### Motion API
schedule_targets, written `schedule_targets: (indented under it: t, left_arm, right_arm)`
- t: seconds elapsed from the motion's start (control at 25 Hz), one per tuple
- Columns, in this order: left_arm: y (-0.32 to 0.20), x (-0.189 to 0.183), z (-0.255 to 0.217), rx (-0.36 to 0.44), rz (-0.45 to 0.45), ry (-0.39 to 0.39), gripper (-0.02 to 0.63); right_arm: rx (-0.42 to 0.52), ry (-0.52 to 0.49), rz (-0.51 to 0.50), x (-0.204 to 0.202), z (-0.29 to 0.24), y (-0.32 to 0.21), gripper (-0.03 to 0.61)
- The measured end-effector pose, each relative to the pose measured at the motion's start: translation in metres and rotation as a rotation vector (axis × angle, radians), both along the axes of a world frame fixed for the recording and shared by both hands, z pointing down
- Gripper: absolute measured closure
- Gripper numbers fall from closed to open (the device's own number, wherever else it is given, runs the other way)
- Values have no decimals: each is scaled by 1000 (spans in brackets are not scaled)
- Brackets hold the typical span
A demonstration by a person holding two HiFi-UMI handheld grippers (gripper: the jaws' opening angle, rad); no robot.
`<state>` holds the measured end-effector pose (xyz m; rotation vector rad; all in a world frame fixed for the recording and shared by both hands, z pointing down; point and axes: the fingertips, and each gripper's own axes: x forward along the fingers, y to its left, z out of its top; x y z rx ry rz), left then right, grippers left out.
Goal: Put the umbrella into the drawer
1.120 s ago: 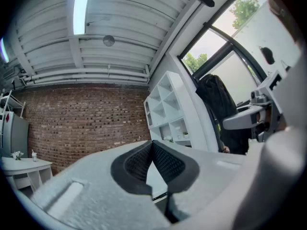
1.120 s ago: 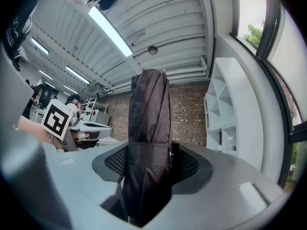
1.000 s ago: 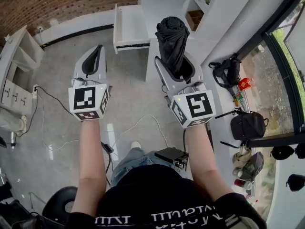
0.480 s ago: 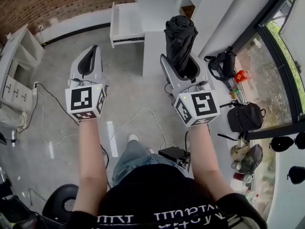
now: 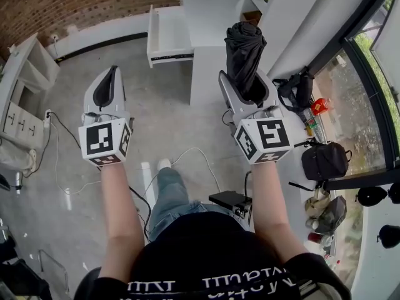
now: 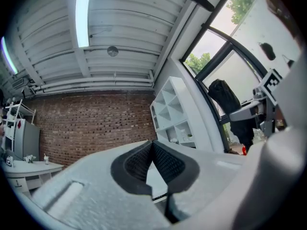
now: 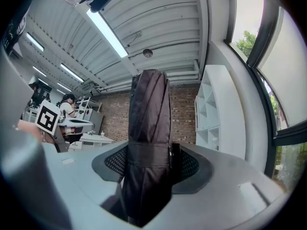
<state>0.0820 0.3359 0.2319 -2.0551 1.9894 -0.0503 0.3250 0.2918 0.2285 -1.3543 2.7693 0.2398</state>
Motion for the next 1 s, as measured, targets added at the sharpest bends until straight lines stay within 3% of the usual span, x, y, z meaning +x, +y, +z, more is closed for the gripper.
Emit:
schedule_targets:
  t: [0.24,0.68,1.0]
  left_arm:
    - [-56,-47,9,-10,1,7,618]
    - [-176,-165,4,-14,16,-8,618]
    - [-221,-205,11,-20,52,0,618]
  right_arm:
    - [-3,2,24,-38,3,-59,321]
    - [-33,0,83,-135,5,-174,321]
    - [-30,16,106,-175,7,-214,321]
